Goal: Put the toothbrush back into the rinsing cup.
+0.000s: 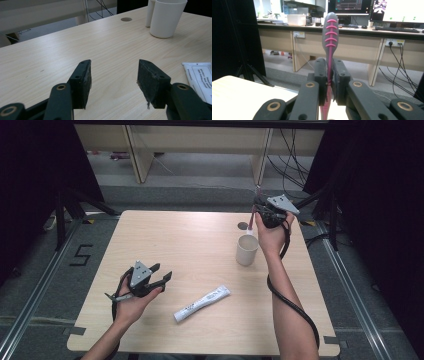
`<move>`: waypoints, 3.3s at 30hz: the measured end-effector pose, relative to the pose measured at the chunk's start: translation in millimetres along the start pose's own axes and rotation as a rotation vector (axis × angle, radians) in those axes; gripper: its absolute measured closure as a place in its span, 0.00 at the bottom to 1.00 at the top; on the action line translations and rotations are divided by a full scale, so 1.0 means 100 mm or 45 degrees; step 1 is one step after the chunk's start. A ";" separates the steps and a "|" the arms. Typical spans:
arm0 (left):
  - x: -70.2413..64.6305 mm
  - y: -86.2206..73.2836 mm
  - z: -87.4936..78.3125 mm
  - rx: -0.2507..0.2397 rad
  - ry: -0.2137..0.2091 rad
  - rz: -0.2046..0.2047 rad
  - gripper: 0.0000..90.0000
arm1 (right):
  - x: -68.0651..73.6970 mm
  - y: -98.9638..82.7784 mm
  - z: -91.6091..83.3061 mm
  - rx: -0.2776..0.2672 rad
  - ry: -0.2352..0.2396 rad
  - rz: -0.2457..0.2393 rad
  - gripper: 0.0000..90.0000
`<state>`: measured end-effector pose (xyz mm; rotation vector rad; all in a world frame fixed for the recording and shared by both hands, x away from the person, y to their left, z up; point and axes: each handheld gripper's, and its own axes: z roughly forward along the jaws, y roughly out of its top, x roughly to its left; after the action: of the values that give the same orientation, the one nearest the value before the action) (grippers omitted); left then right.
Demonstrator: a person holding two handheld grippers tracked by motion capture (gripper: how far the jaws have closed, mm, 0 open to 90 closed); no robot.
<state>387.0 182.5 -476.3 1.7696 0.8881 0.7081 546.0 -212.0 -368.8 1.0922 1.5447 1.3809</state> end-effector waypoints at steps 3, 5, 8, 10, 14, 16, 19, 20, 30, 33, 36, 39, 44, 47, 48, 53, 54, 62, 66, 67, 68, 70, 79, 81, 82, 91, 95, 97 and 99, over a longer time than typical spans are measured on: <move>0.00 -0.01 0.00 0.001 -0.003 0.000 0.50 | 0.00 -0.03 0.01 0.016 -0.007 0.000 0.93; 0.00 -0.01 0.00 0.003 -0.001 0.000 0.50 | 0.00 -0.05 0.02 0.017 0.000 0.005 0.93; 0.00 -0.01 0.00 0.006 -0.005 0.001 0.50 | -0.01 -0.08 0.03 0.021 -0.011 0.000 0.93; 0.00 -0.01 0.00 0.006 -0.004 0.001 0.50 | 0.00 -0.09 0.03 0.029 -0.015 0.015 0.93; 0.00 -0.02 0.01 -0.008 -0.012 -0.002 0.50 | 0.00 -0.12 0.03 0.033 -0.016 -0.005 0.93; 0.00 -0.02 0.01 -0.008 -0.010 0.001 0.50 | 0.02 -0.13 0.03 0.052 -0.018 0.011 0.93; 0.00 -0.02 0.02 -0.009 -0.013 0.000 0.50 | 0.02 -0.16 0.03 0.051 -0.022 -0.003 0.93; 0.00 -0.02 0.01 0.000 -0.008 0.000 0.50 | 0.02 -0.16 0.04 0.054 -0.019 -0.004 0.93; 0.00 -0.03 0.01 0.005 -0.004 -0.006 0.49 | 0.03 -0.29 0.06 0.082 -0.029 -0.011 0.93; -0.01 -0.03 0.01 0.008 -0.005 -0.007 0.49 | 0.03 -0.33 0.06 0.098 -0.030 0.001 0.93; -0.01 -0.03 0.01 0.008 -0.005 -0.007 0.49 | 0.02 -0.36 0.07 0.114 -0.027 -0.004 0.93; 0.00 -0.04 0.01 0.007 -0.005 -0.008 0.49 | 0.02 -0.41 0.07 0.127 -0.033 -0.007 0.93; -0.01 -0.04 0.03 -0.003 -0.016 -0.006 0.49 | 0.01 -0.48 0.07 0.161 -0.031 -0.012 0.93; -0.01 -0.05 0.03 -0.002 -0.015 -0.007 0.49 | 0.02 -0.52 0.07 0.188 -0.029 -0.003 0.93; -0.01 -0.05 0.02 0.000 -0.015 -0.007 0.49 | 0.02 -0.53 0.07 0.187 -0.030 0.006 0.93; -0.01 -0.05 0.02 -0.002 -0.014 -0.009 0.49 | 0.01 -0.56 0.06 0.221 -0.023 0.001 0.93; -0.01 -0.05 0.02 -0.002 -0.014 -0.009 0.49 | 0.00 -0.57 0.07 0.215 -0.022 -0.008 0.93; 0.00 -0.05 0.03 -0.001 -0.016 -0.007 0.49 | 0.00 -0.62 0.08 0.263 -0.026 -0.004 0.93; 0.00 -0.05 0.02 0.011 -0.008 -0.010 0.49 | 0.00 -0.65 0.10 0.267 -0.028 -0.010 0.93; 0.00 -0.05 0.02 0.015 -0.006 -0.010 0.49 | -0.01 -0.66 0.11 0.270 -0.015 -0.014 0.93; 0.00 -0.05 0.02 0.015 -0.007 -0.012 0.49 | 0.00 -0.67 0.10 0.279 -0.029 -0.005 0.93; 0.00 -0.05 0.02 0.016 -0.008 -0.011 0.49 | -0.01 -0.68 0.11 0.289 -0.012 -0.006 0.93; 0.00 -0.05 0.03 0.016 -0.010 -0.012 0.49 | -0.01 -0.67 0.12 0.304 -0.035 -0.018 0.91; 0.00 -0.05 0.03 0.016 -0.010 -0.012 0.49 | -0.01 -0.68 0.11 0.299 -0.048 -0.023 0.86; 0.00 -0.05 0.03 0.016 -0.010 -0.011 0.49 | -0.01 -0.67 0.11 0.308 -0.049 -0.021 0.85; 0.00 -0.05 0.04 0.020 -0.019 -0.012 0.49 | 0.00 -0.65 0.07 0.341 -0.045 -0.015 0.62; 0.00 -0.05 0.03 0.016 -0.020 -0.022 0.49 | 0.00 -0.64 0.02 0.363 -0.061 0.012 0.56; 0.00 -0.05 0.02 0.018 -0.023 -0.021 0.49 | -0.02 -0.64 0.00 0.358 -0.063 -0.005 0.53; 0.01 -0.05 0.03 0.009 -0.034 -0.034 0.49 | 0.00 -0.64 -0.03 0.376 -0.060 0.014 0.50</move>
<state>388.6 183.1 -481.7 1.7661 0.8958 0.6631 537.0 -216.1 -432.2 1.3012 1.7478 1.1484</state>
